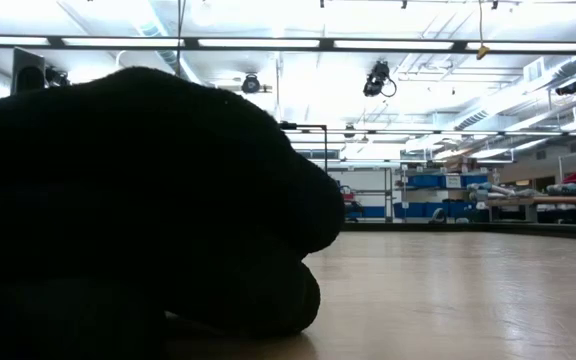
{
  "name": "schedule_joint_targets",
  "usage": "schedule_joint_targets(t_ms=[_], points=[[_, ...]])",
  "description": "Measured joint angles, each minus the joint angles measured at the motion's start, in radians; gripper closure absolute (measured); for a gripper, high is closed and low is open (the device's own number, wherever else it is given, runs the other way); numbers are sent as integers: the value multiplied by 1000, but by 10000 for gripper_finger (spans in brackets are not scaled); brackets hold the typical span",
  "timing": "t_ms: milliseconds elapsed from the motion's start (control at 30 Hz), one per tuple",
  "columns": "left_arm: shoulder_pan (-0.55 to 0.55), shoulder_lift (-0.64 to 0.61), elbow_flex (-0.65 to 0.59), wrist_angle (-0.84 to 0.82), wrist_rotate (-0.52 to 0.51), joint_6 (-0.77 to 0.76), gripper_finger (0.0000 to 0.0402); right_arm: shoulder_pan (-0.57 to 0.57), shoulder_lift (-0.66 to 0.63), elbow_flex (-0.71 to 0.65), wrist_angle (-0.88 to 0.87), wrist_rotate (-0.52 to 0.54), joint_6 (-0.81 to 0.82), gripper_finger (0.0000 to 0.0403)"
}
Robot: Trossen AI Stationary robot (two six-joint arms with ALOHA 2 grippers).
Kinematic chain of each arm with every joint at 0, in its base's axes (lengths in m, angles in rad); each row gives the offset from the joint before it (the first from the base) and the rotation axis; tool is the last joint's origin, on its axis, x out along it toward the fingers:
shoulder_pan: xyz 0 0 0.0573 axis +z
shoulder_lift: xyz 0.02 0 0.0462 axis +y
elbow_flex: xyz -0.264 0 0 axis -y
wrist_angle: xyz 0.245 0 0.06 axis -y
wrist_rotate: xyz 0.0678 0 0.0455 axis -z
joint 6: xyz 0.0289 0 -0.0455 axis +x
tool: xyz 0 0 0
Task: Coil cords
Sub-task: Coil the black wire cable into the black spool
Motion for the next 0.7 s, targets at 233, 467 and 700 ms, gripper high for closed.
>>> schedule_joint_targets(t_ms=[233,467,700], points=[[3,-1,0,-7,-3,-7,402,0,0,0,6,2,0,342],[3,-1,0,-9,-7,-8,402,0,0,0,9,14,6,394],[-4,1,0,-28,-23,-12,402,1,-1,0,-85,62,55,399]])
